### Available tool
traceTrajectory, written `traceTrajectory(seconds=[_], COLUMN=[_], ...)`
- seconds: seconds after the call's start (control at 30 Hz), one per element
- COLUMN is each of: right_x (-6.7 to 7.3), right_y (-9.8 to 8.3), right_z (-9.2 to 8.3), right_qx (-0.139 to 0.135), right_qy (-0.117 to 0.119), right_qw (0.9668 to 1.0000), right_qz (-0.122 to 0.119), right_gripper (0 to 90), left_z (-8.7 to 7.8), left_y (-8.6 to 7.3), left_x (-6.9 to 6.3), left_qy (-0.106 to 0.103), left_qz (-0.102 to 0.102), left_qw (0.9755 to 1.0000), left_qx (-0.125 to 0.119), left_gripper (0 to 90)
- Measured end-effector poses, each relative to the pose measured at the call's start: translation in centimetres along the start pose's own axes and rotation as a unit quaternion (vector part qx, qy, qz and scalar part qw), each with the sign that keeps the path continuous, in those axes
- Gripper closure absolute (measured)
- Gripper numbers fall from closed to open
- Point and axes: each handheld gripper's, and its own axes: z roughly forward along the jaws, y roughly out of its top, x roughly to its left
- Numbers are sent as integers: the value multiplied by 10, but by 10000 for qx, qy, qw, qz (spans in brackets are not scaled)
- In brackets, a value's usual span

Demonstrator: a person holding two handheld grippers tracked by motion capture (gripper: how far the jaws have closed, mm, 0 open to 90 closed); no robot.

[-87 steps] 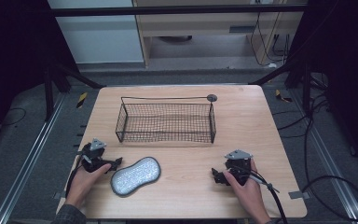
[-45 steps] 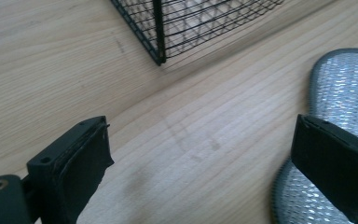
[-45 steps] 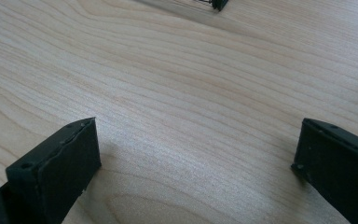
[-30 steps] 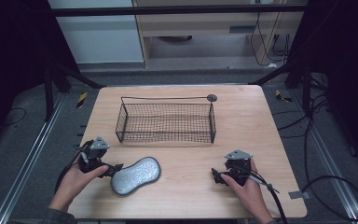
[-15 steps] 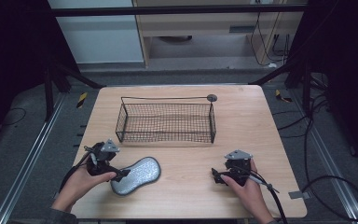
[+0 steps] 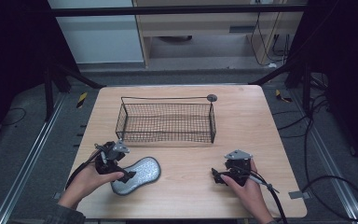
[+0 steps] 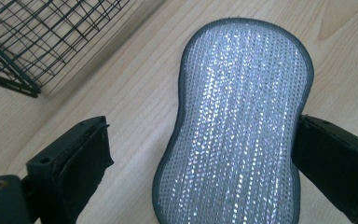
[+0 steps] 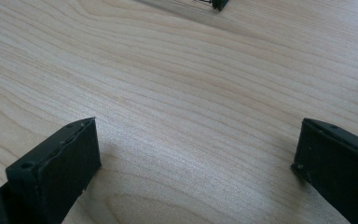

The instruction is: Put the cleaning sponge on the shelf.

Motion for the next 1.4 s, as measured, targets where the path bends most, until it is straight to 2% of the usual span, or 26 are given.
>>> traceTrajectory(seconds=[0.17, 0.3, 0.4, 0.5, 0.6, 0.7, 1.0, 1.4], right_x=[0, 0, 0, 0, 0, 0, 0, 0], right_y=[0, 0, 0, 0, 0, 0, 0, 0], right_z=[0, 0, 0, 0, 0, 0, 0, 0], right_qx=[0, 0, 0, 1, 0, 0, -1, -1], right_qy=[-2, -1, 0, 1, -2, -3, 4, 7], right_qw=[10000, 10000, 10000, 10000, 10000, 10000, 10000, 10000], right_qz=[-7, -5, -4, -5, -7, -7, -13, -15], right_gripper=[4, 4, 4, 4, 4, 4, 4, 4], left_z=[-1, -2, 1, 5, 10, 16, 28, 37], left_y=[12, 17, 16, 16, 15, 15, 14, 11], left_x=[-1, 2, 2, -1, -6, -8, -12, -17], left_qy=[29, -18, -20, -135, -245, -250, -366, -417], left_qz=[188, 95, 179, 304, 356, 430, 556, 729], left_qw=[9998, 9999, 9994, 9981, 9973, 9964, 9955, 9927], left_qx=[113, 82, 309, 512, 595, 685, 669, 864], left_gripper=[43, 39, 38, 41, 41, 39, 39, 39])
